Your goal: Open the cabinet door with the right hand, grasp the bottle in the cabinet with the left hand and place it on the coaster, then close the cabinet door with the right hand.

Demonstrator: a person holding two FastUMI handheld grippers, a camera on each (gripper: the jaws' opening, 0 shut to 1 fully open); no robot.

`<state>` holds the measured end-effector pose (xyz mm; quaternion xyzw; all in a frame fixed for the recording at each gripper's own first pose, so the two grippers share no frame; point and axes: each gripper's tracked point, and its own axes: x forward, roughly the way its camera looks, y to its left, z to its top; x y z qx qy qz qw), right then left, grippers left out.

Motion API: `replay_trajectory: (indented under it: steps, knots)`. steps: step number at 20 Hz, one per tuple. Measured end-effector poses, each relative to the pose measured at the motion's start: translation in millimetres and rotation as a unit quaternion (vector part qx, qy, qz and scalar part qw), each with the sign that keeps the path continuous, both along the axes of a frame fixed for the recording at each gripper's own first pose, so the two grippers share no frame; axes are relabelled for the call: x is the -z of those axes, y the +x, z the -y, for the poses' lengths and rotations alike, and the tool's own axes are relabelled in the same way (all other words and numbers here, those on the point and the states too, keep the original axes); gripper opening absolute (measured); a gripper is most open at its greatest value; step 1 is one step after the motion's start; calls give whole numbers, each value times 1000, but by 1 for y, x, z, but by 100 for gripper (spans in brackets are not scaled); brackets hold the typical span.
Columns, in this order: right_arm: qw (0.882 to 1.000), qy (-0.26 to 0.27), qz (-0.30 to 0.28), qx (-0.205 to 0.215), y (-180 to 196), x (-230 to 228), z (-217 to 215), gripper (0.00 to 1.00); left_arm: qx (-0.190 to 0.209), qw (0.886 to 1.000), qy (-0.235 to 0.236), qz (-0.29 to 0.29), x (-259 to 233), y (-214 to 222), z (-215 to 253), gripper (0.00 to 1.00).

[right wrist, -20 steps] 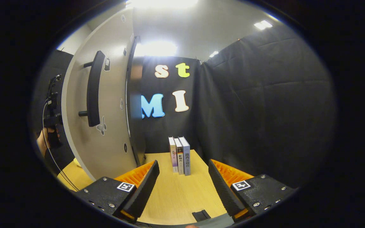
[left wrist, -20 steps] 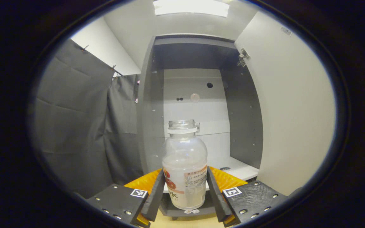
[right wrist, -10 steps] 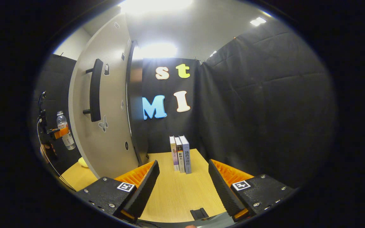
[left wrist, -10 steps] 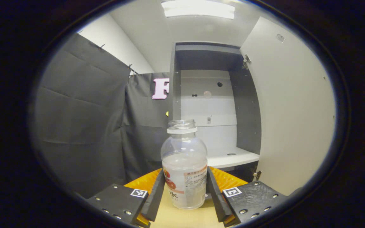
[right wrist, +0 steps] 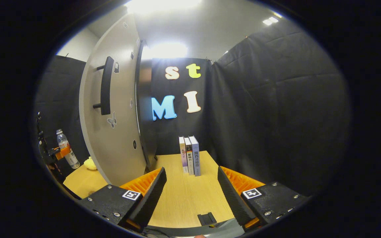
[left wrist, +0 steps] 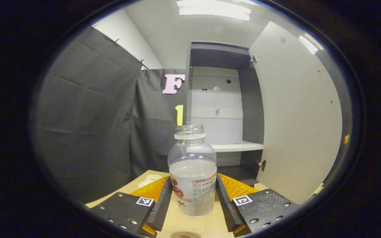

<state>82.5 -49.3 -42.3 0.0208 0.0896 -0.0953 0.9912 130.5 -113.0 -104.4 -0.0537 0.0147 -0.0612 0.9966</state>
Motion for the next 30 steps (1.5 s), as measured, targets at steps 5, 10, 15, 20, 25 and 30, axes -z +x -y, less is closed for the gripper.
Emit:
replay_trajectory:
  steps: [5,10,15,20,25,30]
  knots:
    - [1000,0,6,2,-2,-1,1,96,-3,1000,4,-16,47,-16,-8,71]
    - [1000,-11,-4,9,-6,3,10,96,-6,999,7,-37,99,-31,-11,71]
    - [1000,-21,-13,12,-8,5,13,96,-8,998,6,-65,147,-44,-9,71]
    - [999,-40,-19,4,-3,4,8,96,-21,996,12,-90,193,-48,-9,72]
    - [999,-48,-23,-12,5,7,-5,96,-30,995,14,-93,214,-55,-5,72]
    - [998,-50,-24,-24,10,8,-14,96,-46,994,15,-96,214,-61,-5,73]
